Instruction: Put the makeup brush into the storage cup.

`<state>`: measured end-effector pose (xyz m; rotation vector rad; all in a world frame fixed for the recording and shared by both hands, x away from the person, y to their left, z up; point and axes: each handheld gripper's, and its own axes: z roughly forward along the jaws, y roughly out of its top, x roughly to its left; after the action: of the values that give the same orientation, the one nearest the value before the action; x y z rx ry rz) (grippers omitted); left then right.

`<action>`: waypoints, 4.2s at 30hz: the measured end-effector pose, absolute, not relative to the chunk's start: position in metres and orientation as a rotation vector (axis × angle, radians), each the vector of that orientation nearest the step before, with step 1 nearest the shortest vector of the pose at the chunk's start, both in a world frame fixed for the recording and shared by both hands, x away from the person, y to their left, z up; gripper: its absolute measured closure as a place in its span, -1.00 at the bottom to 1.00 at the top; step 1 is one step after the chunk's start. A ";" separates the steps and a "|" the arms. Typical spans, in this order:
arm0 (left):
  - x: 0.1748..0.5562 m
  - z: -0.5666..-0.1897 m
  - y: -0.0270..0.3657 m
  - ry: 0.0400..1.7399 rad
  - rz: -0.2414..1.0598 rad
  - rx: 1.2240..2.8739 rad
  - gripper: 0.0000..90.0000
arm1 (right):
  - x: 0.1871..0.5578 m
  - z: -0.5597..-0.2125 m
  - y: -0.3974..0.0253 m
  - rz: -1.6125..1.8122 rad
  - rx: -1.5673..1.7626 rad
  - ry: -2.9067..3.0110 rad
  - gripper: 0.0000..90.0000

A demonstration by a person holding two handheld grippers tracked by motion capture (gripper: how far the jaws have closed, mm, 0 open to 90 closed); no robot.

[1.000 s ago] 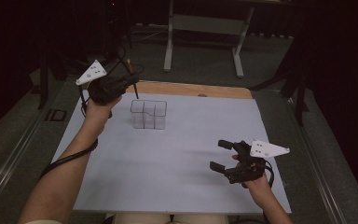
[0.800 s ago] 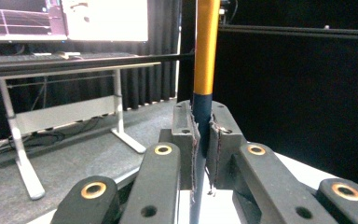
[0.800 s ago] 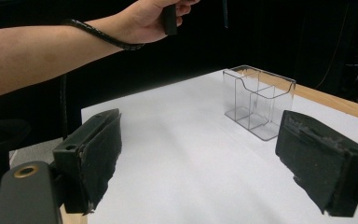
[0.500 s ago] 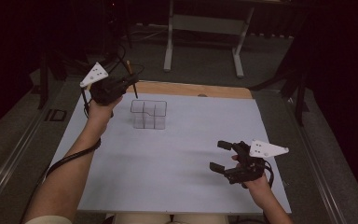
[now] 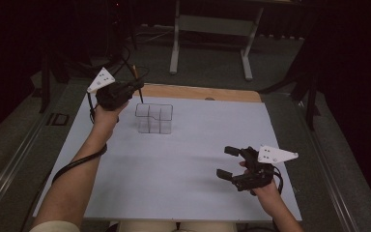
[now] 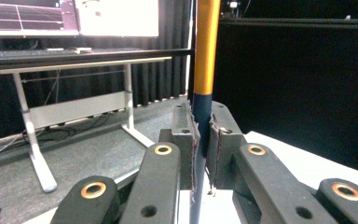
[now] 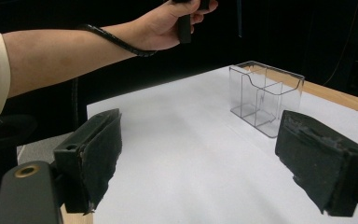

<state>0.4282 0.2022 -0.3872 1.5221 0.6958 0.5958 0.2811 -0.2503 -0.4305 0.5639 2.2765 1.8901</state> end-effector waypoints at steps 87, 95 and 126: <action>0.380 -0.369 0.234 0.835 0.605 1.555 -0.96 | 0.280 -0.428 -0.250 1.874 0.553 2.285 -0.67; 0.366 -0.363 0.233 0.817 0.581 1.557 -0.96 | 0.280 -0.428 -0.249 1.868 0.556 2.291 -0.67; 0.318 -0.378 0.233 0.737 0.497 1.570 -0.96 | 0.280 -0.430 -0.251 1.856 0.552 2.293 -0.67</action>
<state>0.3179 0.2330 -0.3776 1.5703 0.7370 0.4974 0.2797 -0.2508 -0.4297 0.5517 2.2925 1.8557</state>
